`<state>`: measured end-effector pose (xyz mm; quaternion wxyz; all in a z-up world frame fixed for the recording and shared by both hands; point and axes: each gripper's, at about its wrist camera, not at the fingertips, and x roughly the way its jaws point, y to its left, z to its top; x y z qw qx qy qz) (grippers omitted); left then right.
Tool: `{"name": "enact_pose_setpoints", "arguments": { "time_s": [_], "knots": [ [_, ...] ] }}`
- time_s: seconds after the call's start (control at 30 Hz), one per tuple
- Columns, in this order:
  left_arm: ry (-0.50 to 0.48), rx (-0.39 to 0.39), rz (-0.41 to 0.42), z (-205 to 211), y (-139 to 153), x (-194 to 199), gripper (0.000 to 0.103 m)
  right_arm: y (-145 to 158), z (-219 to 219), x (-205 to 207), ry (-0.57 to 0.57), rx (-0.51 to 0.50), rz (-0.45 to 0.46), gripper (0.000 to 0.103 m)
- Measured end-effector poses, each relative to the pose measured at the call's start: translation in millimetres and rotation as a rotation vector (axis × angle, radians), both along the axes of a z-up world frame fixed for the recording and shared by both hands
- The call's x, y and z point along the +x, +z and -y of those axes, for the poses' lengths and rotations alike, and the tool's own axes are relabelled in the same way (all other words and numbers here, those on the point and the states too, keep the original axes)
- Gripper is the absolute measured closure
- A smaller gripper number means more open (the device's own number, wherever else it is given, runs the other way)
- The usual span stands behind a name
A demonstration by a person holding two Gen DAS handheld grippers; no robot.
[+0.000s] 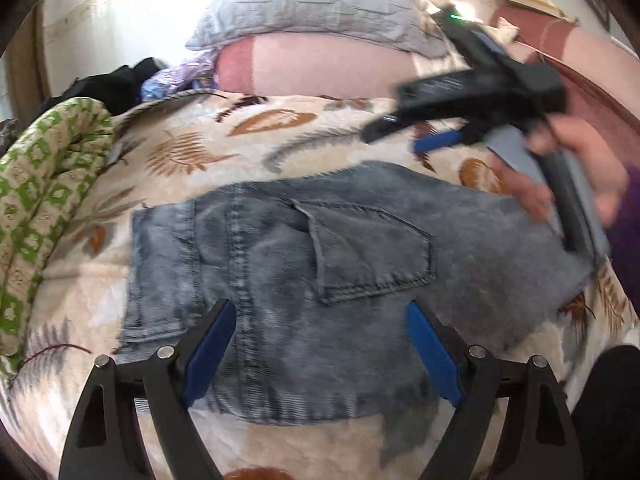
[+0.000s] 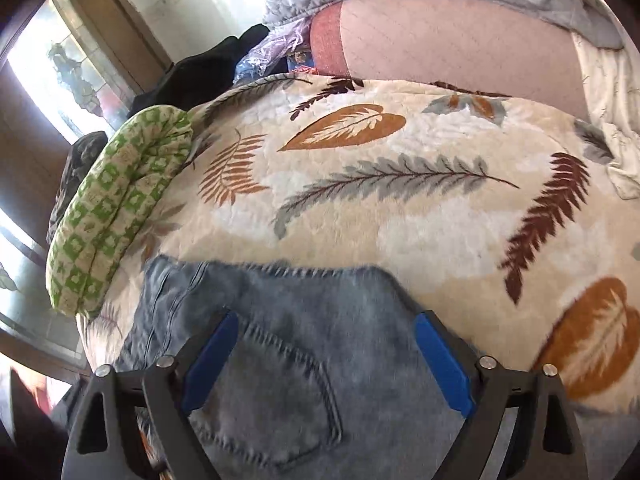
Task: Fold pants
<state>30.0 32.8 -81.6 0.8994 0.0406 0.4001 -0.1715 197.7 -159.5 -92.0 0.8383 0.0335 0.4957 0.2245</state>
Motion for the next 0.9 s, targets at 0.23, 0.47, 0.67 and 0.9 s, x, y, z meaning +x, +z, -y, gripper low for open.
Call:
{"name": "enact_pose_setpoints", "arguments": {
  "time_s": [0.23,0.47,0.67,0.9],
  "knots": [
    [-0.041,-0.050,-0.059,-4.4,-10.6,5.8,0.016,-26.1,-6.0,39.9,0.002,-0.036,-0.085,0.039],
    [-0.074,-0.087,-0.099,-6.8,-13.6,9.2,0.028,-34.1,-11.2,54.6,0.019,-0.111,-0.099,0.039],
    [-0.084,-0.086,-0.104,-8.0,-15.2,9.1,0.043,-42.6,-18.4,54.5,0.067,-0.103,-0.156,0.060],
    [-0.088,-0.107,-0.121,-11.3,-15.8,10.5,0.048,-40.1,-16.2,52.9,0.042,-0.171,-0.121,0.093]
  ]
}}
